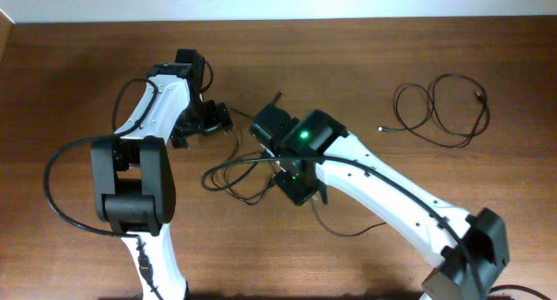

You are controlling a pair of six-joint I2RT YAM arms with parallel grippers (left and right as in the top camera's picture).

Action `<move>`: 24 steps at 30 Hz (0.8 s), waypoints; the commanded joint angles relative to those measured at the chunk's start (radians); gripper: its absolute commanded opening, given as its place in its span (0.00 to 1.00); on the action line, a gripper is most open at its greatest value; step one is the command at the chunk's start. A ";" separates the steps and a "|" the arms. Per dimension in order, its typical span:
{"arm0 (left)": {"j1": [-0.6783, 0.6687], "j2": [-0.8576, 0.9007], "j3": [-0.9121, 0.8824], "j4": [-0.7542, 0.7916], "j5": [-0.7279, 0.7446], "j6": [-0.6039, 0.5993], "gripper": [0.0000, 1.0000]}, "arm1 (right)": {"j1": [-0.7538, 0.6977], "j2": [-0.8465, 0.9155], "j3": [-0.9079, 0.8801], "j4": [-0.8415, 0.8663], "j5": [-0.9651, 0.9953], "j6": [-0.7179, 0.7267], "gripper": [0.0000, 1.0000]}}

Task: Untangle cables
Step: 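Drag the held cable up and rightward to the upper-right pile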

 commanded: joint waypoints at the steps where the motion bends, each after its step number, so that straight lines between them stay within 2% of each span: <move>1: -0.003 0.001 -0.007 0.000 0.011 -0.009 0.99 | -0.042 -0.058 0.076 -0.106 0.340 0.169 0.04; 3: -0.003 0.001 -0.007 0.000 0.011 -0.009 0.99 | -0.095 -0.069 0.079 -0.165 0.430 0.237 0.04; 6: -0.003 0.001 -0.007 0.000 0.011 -0.009 0.99 | -0.219 -0.071 0.079 -0.210 0.455 0.264 0.04; 14: -0.003 0.001 -0.007 0.000 0.011 -0.010 0.99 | -0.698 -0.059 0.076 -0.216 0.489 0.492 0.04; 16: -0.003 0.001 -0.007 0.000 0.011 -0.009 0.99 | -0.787 -0.049 0.076 -0.215 0.484 0.494 0.04; 20: -0.003 0.001 -0.007 0.001 0.011 -0.010 1.00 | -0.878 -0.044 0.076 -0.181 0.452 0.493 0.04; 24: -0.003 0.001 -0.007 0.000 0.016 -0.009 0.99 | -0.901 -0.044 0.075 -0.084 0.433 0.447 0.04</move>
